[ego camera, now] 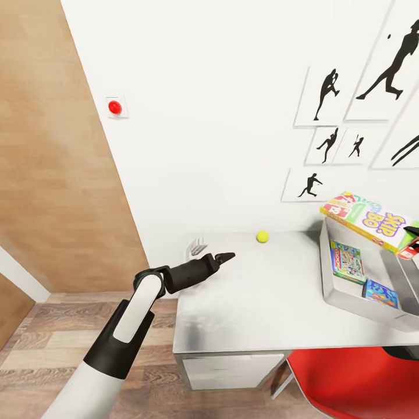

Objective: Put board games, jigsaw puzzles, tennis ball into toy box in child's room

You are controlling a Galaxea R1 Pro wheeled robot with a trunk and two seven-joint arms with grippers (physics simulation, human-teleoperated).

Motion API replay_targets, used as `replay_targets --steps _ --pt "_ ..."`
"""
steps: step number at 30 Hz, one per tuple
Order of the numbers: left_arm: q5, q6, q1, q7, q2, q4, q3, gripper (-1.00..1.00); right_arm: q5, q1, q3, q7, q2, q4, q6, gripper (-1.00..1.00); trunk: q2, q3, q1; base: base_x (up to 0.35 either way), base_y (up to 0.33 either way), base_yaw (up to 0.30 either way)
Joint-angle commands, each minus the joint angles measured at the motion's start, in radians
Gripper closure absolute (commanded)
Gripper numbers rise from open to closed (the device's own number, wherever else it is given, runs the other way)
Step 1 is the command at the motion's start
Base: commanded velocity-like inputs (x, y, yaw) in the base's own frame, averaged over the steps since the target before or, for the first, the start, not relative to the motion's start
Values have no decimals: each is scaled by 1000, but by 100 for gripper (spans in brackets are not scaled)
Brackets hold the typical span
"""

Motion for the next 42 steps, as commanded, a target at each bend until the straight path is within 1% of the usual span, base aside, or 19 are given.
replay_targets --steps 1,14,16,19,21,22,25,29,35,38,39,40,42 --pt "11 3 -1 10 0 -1 0 -100 4 -1 -3 4 0 -1 5 100 -2 -2 1 0 0 -68" --pt "11 4 -1 10 0 -2 0 -100 5 -1 -6 0 1 0 5 100 -2 -2 1 0 0 -64" --pt "11 4 -1 10 0 -1 0 -100 5 -1 -7 -9 1 2 5 100 -2 -2 1 0 0 -8" --pt "10 4 0 10 1 -2 0 -100 6 1 -8 -57 2 3 5 100 -2 -2 1 0 0 -4" --pt "10 4 0 10 1 -1 0 -100 5 6 -14 -83 2 4 6 100 -2 -2 1 0 0 -2" --pt "10 4 0 10 1 -1 0 -100 4 15 -25 -100 2 4 7 100 -2 -2 1 0 0 -29" --pt "10 4 1 10 1 -1 1 -100 0 27 -47 -118 3 5 8 100 -2 -2 1 0 0 -112" --pt "9 4 1 10 1 -1 1 -100 -2 31 -58 -126 3 10 8 100 -2 -2 1 0 0 -170" --pt "9 4 1 10 1 -1 1 -100 -10 30 -63 -125 2 12 4 100 -2 -2 1 0 0 -77" --pt "9 4 1 10 1 -1 1 -100 -16 23 -64 -125 1 14 -22 100 -2 -2 1 0 0 -28" --pt "9 4 1 10 1 -1 0 -100 -19 19 -65 -126 -1 19 -57 100 -2 -2 1 0 0 -14" --pt "9 4 1 10 1 -1 0 -100 -19 19 -65 -126 -1 19 -57 100 -2 -2 1 0 0 -14" --pt "9 4 1 10 1 -1 0 -100 -20 16 -64 -127 -1 26 -92 100 -2 -2 1 0 0 -10"
